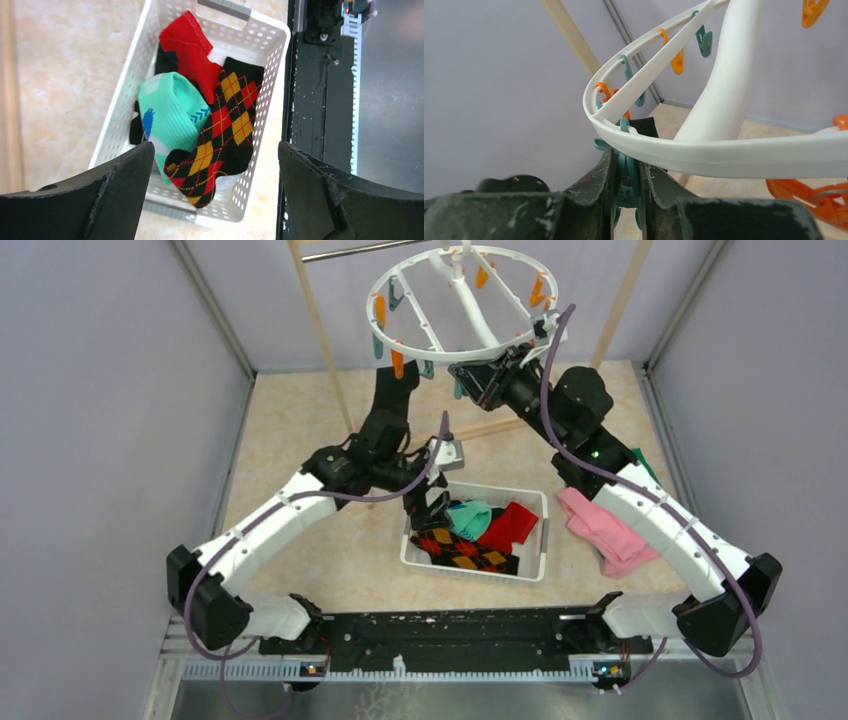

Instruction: Remove the socks clipped to the hanger

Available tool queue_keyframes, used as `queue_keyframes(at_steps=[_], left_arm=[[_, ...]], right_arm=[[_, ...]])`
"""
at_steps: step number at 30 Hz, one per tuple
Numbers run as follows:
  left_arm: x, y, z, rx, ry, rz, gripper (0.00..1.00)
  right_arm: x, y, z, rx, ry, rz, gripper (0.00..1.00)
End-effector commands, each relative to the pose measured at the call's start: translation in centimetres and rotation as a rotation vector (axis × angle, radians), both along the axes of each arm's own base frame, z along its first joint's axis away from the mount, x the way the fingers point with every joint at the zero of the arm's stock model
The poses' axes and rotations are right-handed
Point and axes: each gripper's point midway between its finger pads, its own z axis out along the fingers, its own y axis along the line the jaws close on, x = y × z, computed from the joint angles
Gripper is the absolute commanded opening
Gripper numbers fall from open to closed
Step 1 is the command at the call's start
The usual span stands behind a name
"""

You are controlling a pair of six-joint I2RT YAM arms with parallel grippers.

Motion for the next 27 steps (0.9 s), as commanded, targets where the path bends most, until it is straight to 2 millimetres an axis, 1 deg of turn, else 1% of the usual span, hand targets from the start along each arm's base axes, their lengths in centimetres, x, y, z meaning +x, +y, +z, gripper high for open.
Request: queue_keyframes(at_steps=[1, 2, 7, 9, 10, 13, 15, 17, 19, 23, 25, 27], left_arm=[[0.1, 2.7, 6.7, -0.115, -0.094, 0.062, 0.99], [0.6, 3.3, 7.5, -0.135, -0.09, 0.101, 0.99], [5.8, 7.8, 11.7, -0.266, -0.066, 0.346, 0.99], [7.0, 8.8, 12.9, -0.293, -0.05, 0.381, 0.99], [7.2, 8.9, 13.3, -0.304, -0.046, 0.38, 0.99], [7.7, 8.9, 13.8, -0.338, -0.057, 0.398, 0.99], [8.3, 8.8, 13.4, -0.36, -0.059, 0.417, 0.99], [9.2, 8.5, 13.7, -0.391, -0.075, 0.43, 0.99], [9.5, 7.9, 14.1, -0.419, -0.075, 0.398, 0.99], [9.5, 6.3, 14.8, -0.484, 0.015, 0.325, 0.99], [9.8, 6.0, 15.0, -0.504, 0.024, 0.319, 0.97], [10.8, 5.9, 15.0, -0.511, 0.015, 0.34, 0.91]], right_arm=[[-1.0, -1.9, 2.1, 0.05, -0.041, -0.025, 0.0], [-1.1, -2.0, 1.9, 0.048, -0.037, -0.025, 0.0], [-1.8, -3.1, 1.7, 0.057, -0.029, -0.034, 0.0], [-2.1, -3.4, 1.7, 0.062, -0.026, -0.036, 0.0], [-2.2, -3.5, 1.8, 0.062, -0.026, -0.034, 0.0], [-2.5, -3.8, 2.1, 0.058, -0.025, -0.031, 0.0], [-2.7, -4.0, 2.4, 0.059, -0.027, -0.028, 0.0], [-2.9, -4.2, 2.6, 0.062, -0.029, -0.022, 0.0], [-3.0, -4.4, 2.8, 0.063, -0.028, -0.021, 0.0], [-3.4, -4.6, 2.8, 0.058, -0.025, -0.017, 0.0], [-3.5, -4.5, 2.7, 0.055, -0.022, -0.012, 0.0], [-3.7, -4.5, 2.5, 0.049, -0.019, -0.003, 0.0]])
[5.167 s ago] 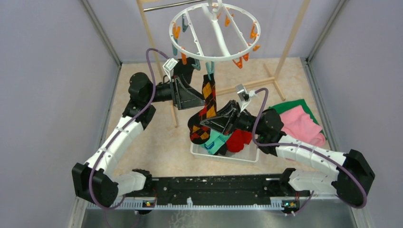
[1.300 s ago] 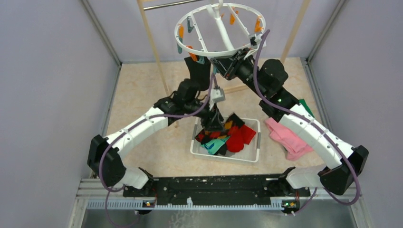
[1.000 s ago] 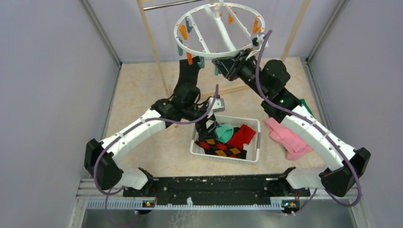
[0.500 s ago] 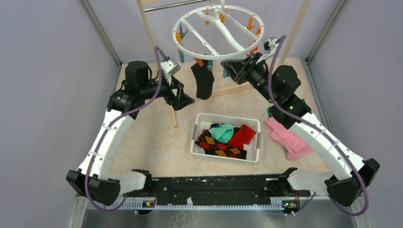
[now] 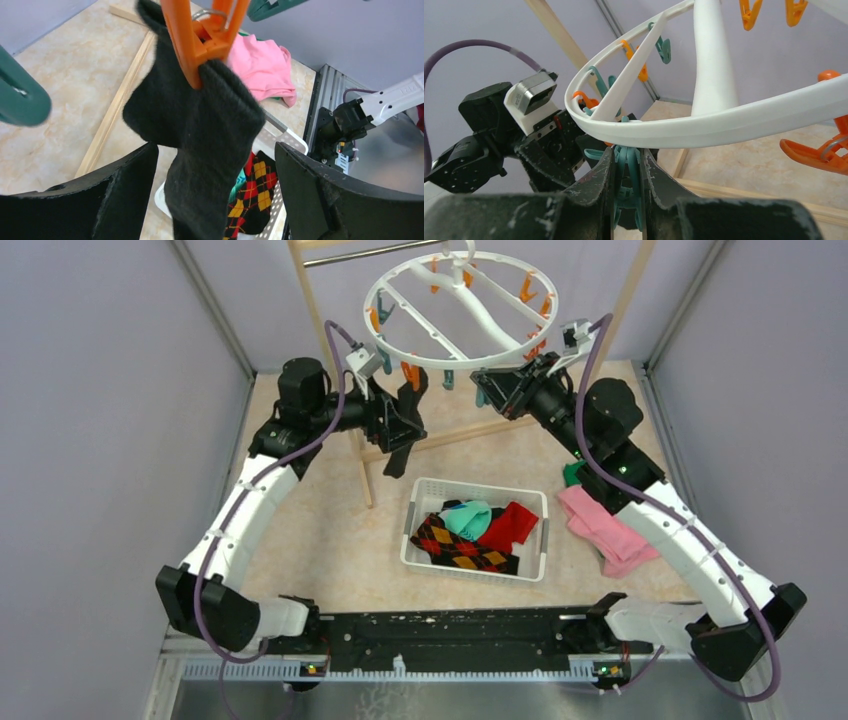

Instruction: Remove the socks clipped to the hanger

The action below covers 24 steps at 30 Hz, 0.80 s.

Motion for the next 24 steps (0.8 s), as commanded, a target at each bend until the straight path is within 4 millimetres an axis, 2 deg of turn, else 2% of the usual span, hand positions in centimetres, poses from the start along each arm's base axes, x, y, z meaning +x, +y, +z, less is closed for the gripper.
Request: queue_keyframes(at_steps=[1, 2, 4, 6, 7, 9, 12, 13, 16, 18, 20, 24], left_arm=[[1.4, -0.8, 2.3, -0.073, -0.064, -0.001, 0.85], [2.3, -0.6, 2.3, -0.063, -0.07, 0.036, 0.79], [3.4, -0.2, 2.6, -0.048, -0.104, 0.086, 0.73], [3.9, -0.2, 3.1, -0.056, -0.121, 0.098, 0.64], [4.0, -0.3, 3.1, -0.057, -0.12, 0.099, 0.56], [4.1, -0.5, 3.2, -0.063, -0.122, 0.09, 0.31], [3.9, -0.5, 3.1, -0.068, -0.11, 0.089, 0.03], [3.7, -0.5, 3.1, -0.07, -0.106, 0.088, 0.0], [2.9, -0.5, 3.2, -0.077, -0.099, 0.083, 0.0], [2.3, -0.7, 3.1, -0.079, -0.075, 0.072, 0.0], [1.7, -0.9, 3.0, -0.078, -0.055, 0.067, 0.0], [0.7, -1.2, 2.8, -0.081, -0.023, 0.058, 0.0]], right_arm=[[-1.8, -0.9, 2.3, 0.03, -0.044, 0.034, 0.0], [-1.9, -0.9, 2.2, 0.028, -0.042, 0.035, 0.0], [-2.1, -1.0, 2.1, 0.028, -0.042, 0.039, 0.0], [-2.3, -1.0, 2.1, 0.028, -0.041, 0.045, 0.0], [-2.4, -1.0, 2.2, 0.028, -0.043, 0.047, 0.0], [-2.4, -1.0, 2.2, 0.026, -0.042, 0.048, 0.03], [-2.5, -1.1, 2.1, 0.019, -0.041, 0.047, 0.13], [-2.4, -1.1, 2.0, 0.013, -0.041, 0.043, 0.18], [-2.3, -1.4, 1.5, -0.006, -0.042, 0.027, 0.45], [-2.4, -1.6, 0.7, -0.027, -0.054, 0.023, 0.58], [-2.7, -1.5, -0.4, -0.048, -0.061, 0.036, 0.63], [-3.1, -1.0, -4.1, -0.1, -0.033, 0.075, 0.68]])
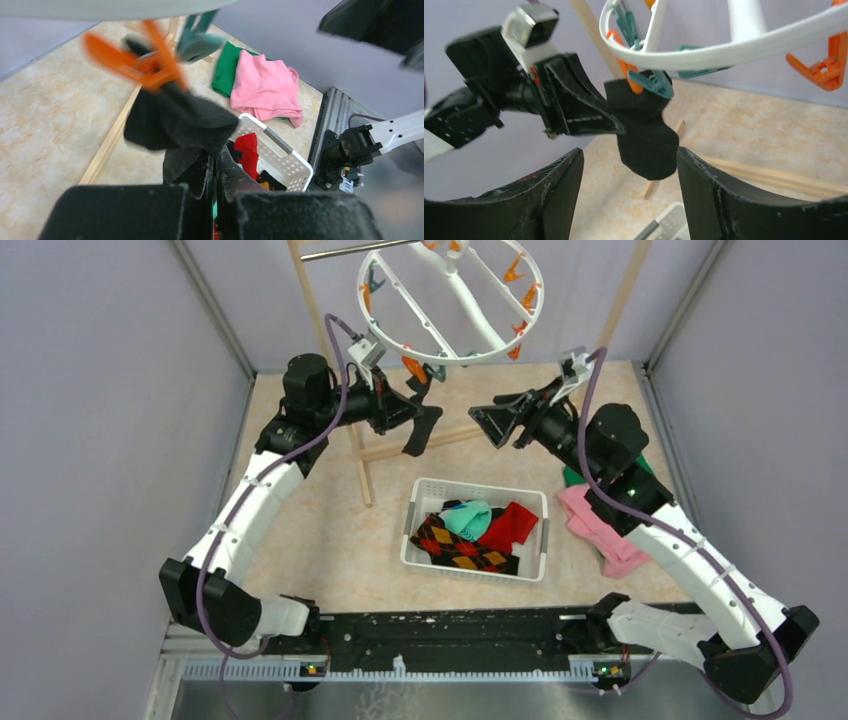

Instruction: Remove the socks clipped to the hanger

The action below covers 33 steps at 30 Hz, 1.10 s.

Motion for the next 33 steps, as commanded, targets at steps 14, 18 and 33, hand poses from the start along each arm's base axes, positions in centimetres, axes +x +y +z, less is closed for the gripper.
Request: queue_keyframes(at_steps=[14, 18, 33], left_arm=[[-3.1, -2.2, 2.3, -0.031, -0.001, -0.051, 0.0], [-3.6, -3.3, 2.4, -0.037, 0.025, -0.074, 0.0], [-4.6, -4.4, 3.6, -0.065, 0.052, -0.092, 0.0]], right_arm=[[-3.8, 1.8, -6.2, -0.067, -0.082, 0.105, 0.99], [-4.6, 4.9, -8.4, -0.146, -0.148, 0.117, 0.99], [2.1, 7.0, -8.2, -0.239, -0.23, -0.153, 0.46]])
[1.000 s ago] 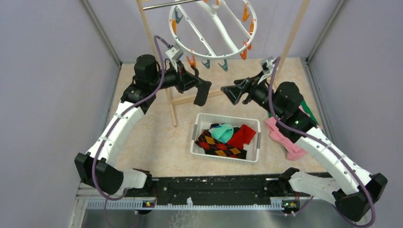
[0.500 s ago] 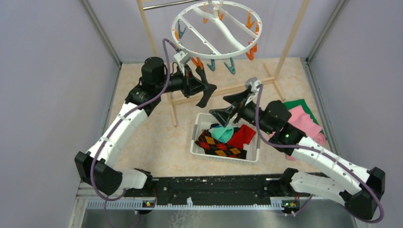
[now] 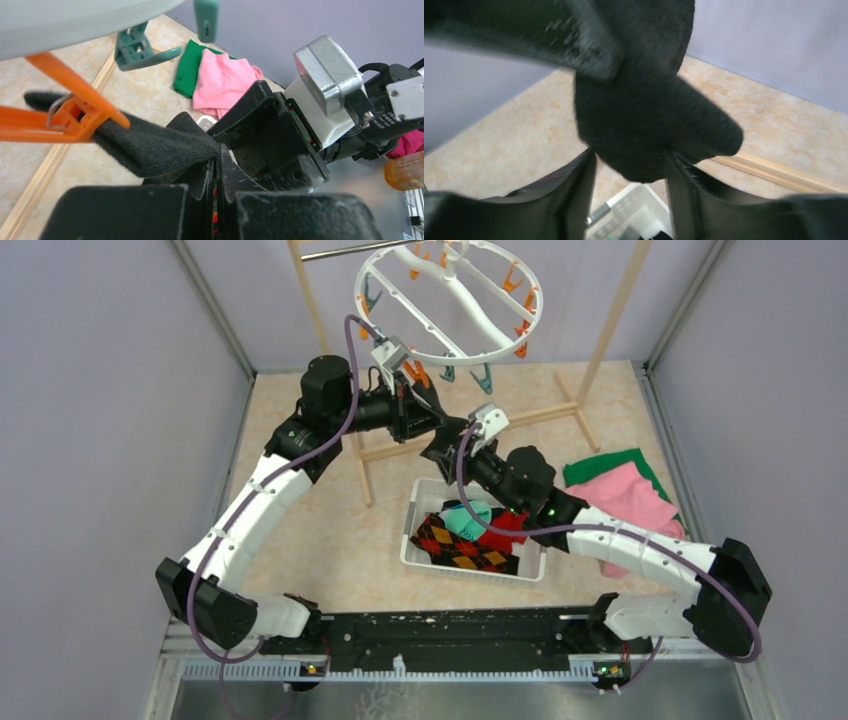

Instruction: Remove the socks clipped to the hanger

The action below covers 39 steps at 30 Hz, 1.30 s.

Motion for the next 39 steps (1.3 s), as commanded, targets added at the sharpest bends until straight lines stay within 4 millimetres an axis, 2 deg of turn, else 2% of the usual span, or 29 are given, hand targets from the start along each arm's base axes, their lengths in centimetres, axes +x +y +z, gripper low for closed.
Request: queue_keyframes(at_steps=[1, 3, 5, 7, 11, 13, 16, 20, 21, 24, 25, 27, 28, 29, 34, 39], left_arm=[[-0.2, -0.2, 1.5, -0.036, -0.011, 0.002, 0.0], [-0.4, -0.1, 1.4, -0.038, -0.005, 0.0, 0.0], [-0.6, 0.0, 1.2, -0.037, 0.001, 0.002, 0.02], [-0.8, 0.4, 1.4, -0.03, -0.006, 0.015, 0.35], [-1.3, 1.8, 1.7, -0.007, -0.022, 0.057, 0.58], [-1.7, 2.3, 1.7, -0.004, -0.022, 0.067, 0.55], [-2.3, 2.2, 1.4, -0.035, 0.009, 0.045, 0.32], [-2.0, 1.1, 1.1, -0.071, 0.041, -0.009, 0.24], [-1.8, 1.0, 1.2, -0.073, 0.036, -0.012, 0.22], [-1.1, 0.7, 1.7, -0.078, 0.015, -0.014, 0.12], [-1.0, 0.6, 1.8, -0.081, 0.013, -0.016, 0.11], [-0.7, 0.4, 2.0, -0.087, 0.011, -0.018, 0.08], [-0.7, 0.4, 2.1, -0.089, 0.01, -0.018, 0.07], [-0.6, 0.3, 2.1, -0.089, 0.009, -0.017, 0.07], [-0.3, 0.2, 2.0, -0.086, 0.0, -0.017, 0.03], [-0.3, 0.0, 2.2, -0.094, 0.001, -0.029, 0.02]], right_arm=[[2.2, -0.3, 5.9, 0.097, -0.121, -0.117, 0.3], [2.2, 0.0, 6.1, 0.105, -0.128, -0.105, 0.0], [2.1, 0.2, 6.1, 0.103, -0.122, -0.095, 0.0], [1.7, 0.2, 5.9, 0.098, -0.111, -0.083, 0.0], [0.6, -1.0, 5.0, 0.103, -0.085, -0.08, 0.0], [-0.1, -1.8, 4.7, 0.114, -0.076, -0.077, 0.0], [-0.8, -2.2, 4.5, 0.141, -0.062, -0.062, 0.0], [-1.1, -1.7, 4.0, 0.132, -0.054, -0.033, 0.0], [-1.1, -1.8, 3.9, 0.133, -0.054, -0.034, 0.13], [-1.6, -2.1, 3.9, 0.168, -0.083, -0.024, 0.28], [-1.6, -2.1, 3.8, 0.177, -0.083, -0.026, 0.4], [-1.6, -1.8, 3.7, 0.169, -0.079, -0.012, 0.73], [-1.7, -1.5, 3.8, 0.167, -0.079, 0.0, 0.95], [-1.8, -1.3, 3.9, 0.173, -0.08, 0.009, 0.98], [-2.2, -1.8, 4.7, 0.224, -0.106, 0.006, 0.99], [-0.7, -0.7, 4.2, 0.17, -0.113, -0.031, 0.99]])
